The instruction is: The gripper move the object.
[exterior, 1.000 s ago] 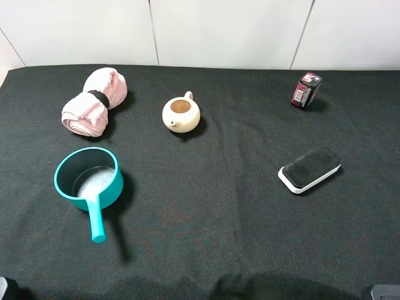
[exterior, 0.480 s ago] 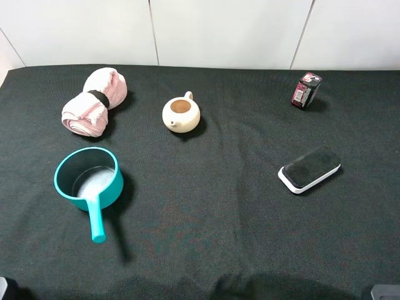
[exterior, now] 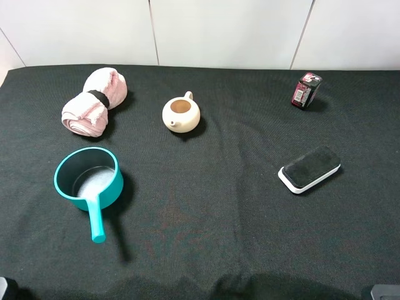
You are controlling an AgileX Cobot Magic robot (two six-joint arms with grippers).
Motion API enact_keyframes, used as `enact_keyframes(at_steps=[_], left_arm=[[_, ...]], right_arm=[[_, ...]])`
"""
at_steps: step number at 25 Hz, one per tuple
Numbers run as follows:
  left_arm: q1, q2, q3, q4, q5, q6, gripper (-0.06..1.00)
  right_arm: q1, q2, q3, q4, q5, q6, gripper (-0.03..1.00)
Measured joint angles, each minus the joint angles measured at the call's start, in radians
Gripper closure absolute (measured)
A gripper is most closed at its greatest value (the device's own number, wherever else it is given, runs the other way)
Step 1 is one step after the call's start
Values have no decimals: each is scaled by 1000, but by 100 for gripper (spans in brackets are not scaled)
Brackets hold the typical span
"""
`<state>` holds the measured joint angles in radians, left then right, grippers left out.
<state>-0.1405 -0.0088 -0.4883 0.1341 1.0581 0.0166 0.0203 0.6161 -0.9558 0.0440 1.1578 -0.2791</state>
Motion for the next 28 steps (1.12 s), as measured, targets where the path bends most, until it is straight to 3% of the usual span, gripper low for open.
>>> enact_keyframes(at_steps=[11,28], left_arm=[[0,0,0,0,0,0,12],[0,0,0,0,0,0,12]], right_arm=[[0,283,-112,11,66,-17,27],[0,579,-123,-1,40,-43,27]])
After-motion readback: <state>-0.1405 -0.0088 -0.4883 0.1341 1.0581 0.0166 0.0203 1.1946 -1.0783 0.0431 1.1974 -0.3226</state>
